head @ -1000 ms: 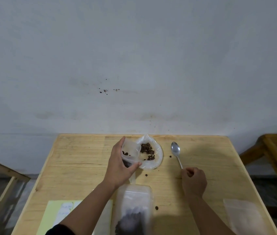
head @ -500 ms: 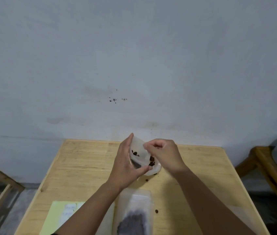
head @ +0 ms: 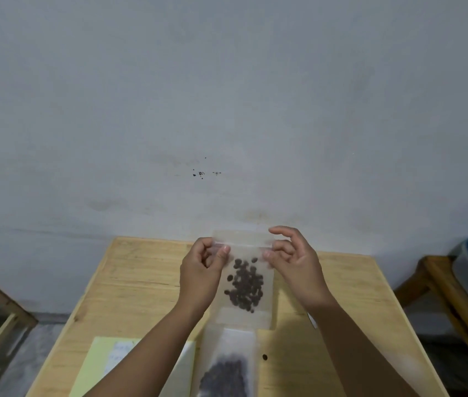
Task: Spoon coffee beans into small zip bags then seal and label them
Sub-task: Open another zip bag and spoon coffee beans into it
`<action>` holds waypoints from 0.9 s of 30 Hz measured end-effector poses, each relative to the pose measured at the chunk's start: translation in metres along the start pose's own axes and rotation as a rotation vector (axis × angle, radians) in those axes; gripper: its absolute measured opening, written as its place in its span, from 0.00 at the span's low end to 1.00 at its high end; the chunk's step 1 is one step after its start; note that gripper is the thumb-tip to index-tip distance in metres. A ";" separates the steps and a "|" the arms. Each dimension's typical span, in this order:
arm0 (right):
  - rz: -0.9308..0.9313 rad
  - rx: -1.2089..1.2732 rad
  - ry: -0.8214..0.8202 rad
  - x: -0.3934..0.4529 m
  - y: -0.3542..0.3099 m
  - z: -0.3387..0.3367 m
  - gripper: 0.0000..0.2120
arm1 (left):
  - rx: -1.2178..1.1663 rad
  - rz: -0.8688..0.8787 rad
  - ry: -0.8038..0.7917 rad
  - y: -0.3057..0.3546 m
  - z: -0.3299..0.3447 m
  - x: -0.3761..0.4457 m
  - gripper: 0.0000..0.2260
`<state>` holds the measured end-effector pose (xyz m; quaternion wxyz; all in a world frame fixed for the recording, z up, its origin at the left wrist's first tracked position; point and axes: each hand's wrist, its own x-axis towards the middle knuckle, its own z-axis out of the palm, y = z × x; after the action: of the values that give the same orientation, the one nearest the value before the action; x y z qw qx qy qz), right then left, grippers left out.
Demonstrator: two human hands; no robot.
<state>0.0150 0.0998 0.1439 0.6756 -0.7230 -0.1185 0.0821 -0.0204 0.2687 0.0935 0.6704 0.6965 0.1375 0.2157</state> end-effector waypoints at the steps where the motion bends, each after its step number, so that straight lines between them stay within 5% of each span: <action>1: -0.032 -0.022 0.021 0.000 0.001 0.000 0.14 | -0.016 -0.003 -0.023 0.001 0.001 -0.001 0.08; 6: -0.123 -0.099 -0.007 0.004 -0.002 -0.006 0.08 | 0.058 0.126 -0.091 0.013 0.000 -0.001 0.21; 13: -0.105 -0.065 0.005 0.007 -0.003 -0.004 0.08 | 0.116 0.179 -0.104 0.023 0.001 -0.001 0.11; 20: -0.103 -0.061 0.031 0.007 0.005 0.003 0.09 | 0.192 0.177 -0.041 0.025 0.001 -0.006 0.11; 27: -0.001 -0.091 -0.011 0.003 0.012 0.012 0.08 | 0.204 0.148 -0.139 0.021 0.001 -0.015 0.10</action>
<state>0.0150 0.1112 0.1317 0.6412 -0.7526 -0.1261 0.0803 -0.0356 0.2594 0.1127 0.5862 0.7826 0.0601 0.2009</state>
